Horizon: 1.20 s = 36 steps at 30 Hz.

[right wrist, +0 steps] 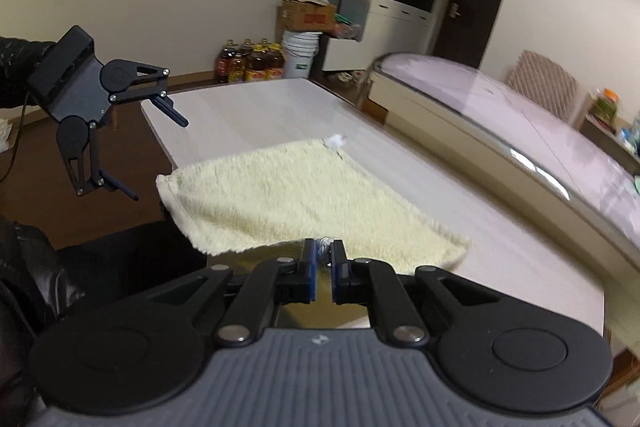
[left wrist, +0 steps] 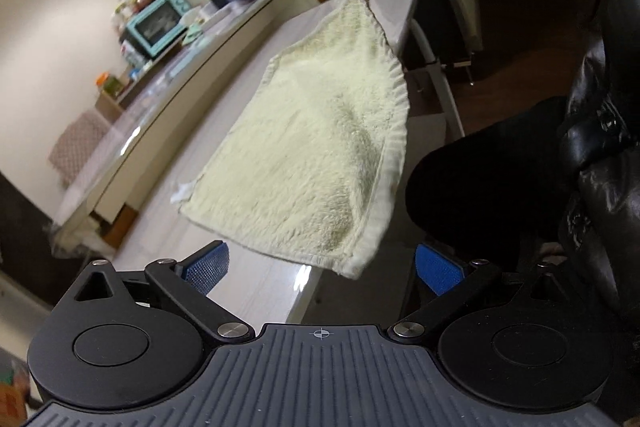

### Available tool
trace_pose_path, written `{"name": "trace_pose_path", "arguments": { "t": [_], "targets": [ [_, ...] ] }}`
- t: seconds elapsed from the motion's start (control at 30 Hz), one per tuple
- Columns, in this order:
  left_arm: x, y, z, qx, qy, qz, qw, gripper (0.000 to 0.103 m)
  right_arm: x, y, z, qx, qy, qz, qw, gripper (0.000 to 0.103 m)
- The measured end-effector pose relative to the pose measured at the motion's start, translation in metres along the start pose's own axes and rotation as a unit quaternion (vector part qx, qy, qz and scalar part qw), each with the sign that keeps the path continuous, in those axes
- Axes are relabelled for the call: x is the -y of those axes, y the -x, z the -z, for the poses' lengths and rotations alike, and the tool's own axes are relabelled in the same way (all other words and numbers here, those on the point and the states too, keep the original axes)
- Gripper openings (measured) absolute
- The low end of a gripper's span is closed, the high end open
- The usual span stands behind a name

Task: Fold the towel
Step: 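Grasp the towel edge with the left gripper while the right gripper holds the other end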

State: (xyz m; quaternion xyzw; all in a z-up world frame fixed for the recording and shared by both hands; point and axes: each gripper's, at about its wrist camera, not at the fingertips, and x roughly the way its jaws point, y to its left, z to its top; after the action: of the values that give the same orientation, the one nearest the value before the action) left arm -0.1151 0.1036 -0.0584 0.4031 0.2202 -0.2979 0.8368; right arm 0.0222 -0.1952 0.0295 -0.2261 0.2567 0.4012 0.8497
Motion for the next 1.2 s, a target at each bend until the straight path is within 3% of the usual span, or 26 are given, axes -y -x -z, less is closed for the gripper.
{"name": "trace_pose_path", "arguments": {
  "t": [0.03, 0.07, 0.1, 0.3, 0.4, 0.63, 0.7, 1.0, 1.2],
  "targets": [
    [0.002, -0.002, 0.0, -0.001, -0.007, -0.002, 1.0, 0.088, 0.001, 0.0, 0.002, 0.0, -0.006, 0.0, 1.0, 0.008],
    [0.004, -0.004, 0.001, -0.003, -0.014, -0.005, 0.9999, 0.069, 0.001, 0.0, 0.004, 0.0, -0.012, 0.001, 1.0, 0.008],
    [0.007, -0.006, 0.001, -0.004, -0.021, -0.007, 0.9997, 0.062, 0.002, 0.0, 0.007, 0.001, -0.019, 0.002, 1.0, 0.008],
    [0.015, -0.014, 0.005, -0.004, -0.052, -0.019, 0.9985, 0.058, 0.004, 0.005, 0.015, -0.003, -0.032, 0.004, 0.999, 0.008],
    [0.022, -0.014, 0.007, -0.006, -0.086, -0.032, 0.9958, 0.05, 0.003, 0.006, 0.017, -0.004, -0.037, 0.004, 0.999, 0.008],
    [0.037, -0.017, 0.007, 0.0, -0.149, -0.048, 0.9877, 0.022, 0.006, 0.008, 0.023, -0.006, -0.061, 0.002, 0.998, 0.008],
    [0.04, -0.018, 0.007, 0.001, -0.159, -0.05, 0.986, 0.01, 0.007, 0.007, 0.025, -0.007, -0.064, 0.002, 0.998, 0.008],
    [0.024, -0.003, -0.008, -0.004, -0.154, -0.002, 0.9881, 0.006, 0.007, 0.013, 0.024, 0.003, -0.072, 0.001, 0.997, 0.008],
    [-0.03, 0.006, -0.031, 0.009, -0.068, 0.007, 0.9976, 0.005, 0.021, 0.023, 0.024, 0.022, -0.101, 0.003, 0.995, 0.008]
  ]
}}
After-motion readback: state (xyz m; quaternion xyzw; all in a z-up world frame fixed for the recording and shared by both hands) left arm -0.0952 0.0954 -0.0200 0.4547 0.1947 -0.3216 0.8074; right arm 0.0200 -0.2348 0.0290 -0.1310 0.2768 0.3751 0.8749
